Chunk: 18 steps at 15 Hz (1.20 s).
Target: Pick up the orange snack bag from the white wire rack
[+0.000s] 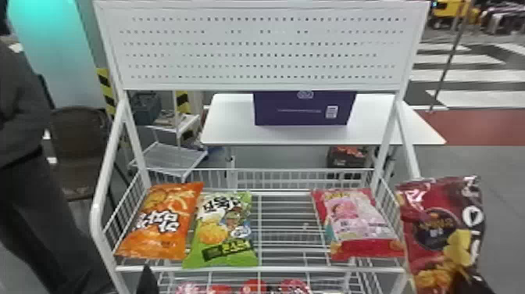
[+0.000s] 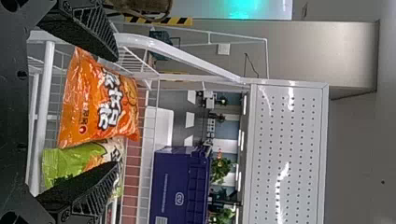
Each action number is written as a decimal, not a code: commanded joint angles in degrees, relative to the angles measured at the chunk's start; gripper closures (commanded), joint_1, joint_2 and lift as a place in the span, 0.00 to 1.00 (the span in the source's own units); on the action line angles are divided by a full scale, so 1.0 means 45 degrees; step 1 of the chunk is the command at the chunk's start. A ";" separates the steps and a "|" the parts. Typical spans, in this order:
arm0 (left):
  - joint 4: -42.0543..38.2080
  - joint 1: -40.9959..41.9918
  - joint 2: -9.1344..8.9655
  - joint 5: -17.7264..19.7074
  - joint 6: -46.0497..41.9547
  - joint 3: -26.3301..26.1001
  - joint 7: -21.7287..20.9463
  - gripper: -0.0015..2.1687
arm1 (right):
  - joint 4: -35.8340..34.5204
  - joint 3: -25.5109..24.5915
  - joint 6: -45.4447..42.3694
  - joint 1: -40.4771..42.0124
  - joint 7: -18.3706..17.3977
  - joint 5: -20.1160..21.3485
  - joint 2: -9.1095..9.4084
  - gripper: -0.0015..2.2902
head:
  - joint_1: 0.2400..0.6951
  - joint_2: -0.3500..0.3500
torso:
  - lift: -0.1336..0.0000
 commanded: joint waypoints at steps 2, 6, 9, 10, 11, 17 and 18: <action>-0.0119 0.0071 0.0002 0.0039 -0.0001 0.0014 -0.0018 0.05 | -0.0049 0.0001 -0.0001 0.0081 0.0000 0.0014 -0.0024 0.96 | 0.57 0.50 | 1.00; -0.0217 0.0090 0.0021 0.0020 -0.0001 -0.0005 -0.0038 0.05 | -0.0146 -0.0019 -0.0080 0.0198 0.0000 -0.0005 -0.0024 0.96 | 0.57 0.50 | 1.00; -0.0178 0.0071 0.0041 0.0039 -0.0001 0.0014 -0.0135 0.05 | -0.0146 -0.0038 -0.0119 0.0237 0.0000 -0.0025 -0.0044 0.96 | 0.57 0.50 | 1.00; 0.0037 -0.0222 0.0021 0.0078 0.0038 -0.0005 -0.0272 0.05 | -0.0127 -0.0038 -0.0119 0.0237 -0.0020 -0.0005 -0.0044 0.96 | 0.57 0.50 | 1.00; 0.0584 -0.0945 -0.0096 0.0059 0.0702 -0.0044 -0.0487 0.05 | -0.0127 -0.0038 -0.0119 0.0237 -0.0020 -0.0025 -0.0044 0.96 | 0.57 0.50 | 1.00; 0.5272 -0.6414 -0.0662 -0.0449 0.2733 -0.1001 -0.0878 0.05 | -0.0224 0.0001 -0.0431 0.0452 0.0039 -0.0083 0.0054 0.96 | 0.57 0.50 | 1.00; 0.5858 -0.7058 -0.0662 -0.0410 0.2812 -0.1040 -0.0878 0.05 | -0.0224 0.0001 -0.0431 0.0472 0.0039 -0.0064 0.0093 0.96 | 0.57 0.50 | 1.00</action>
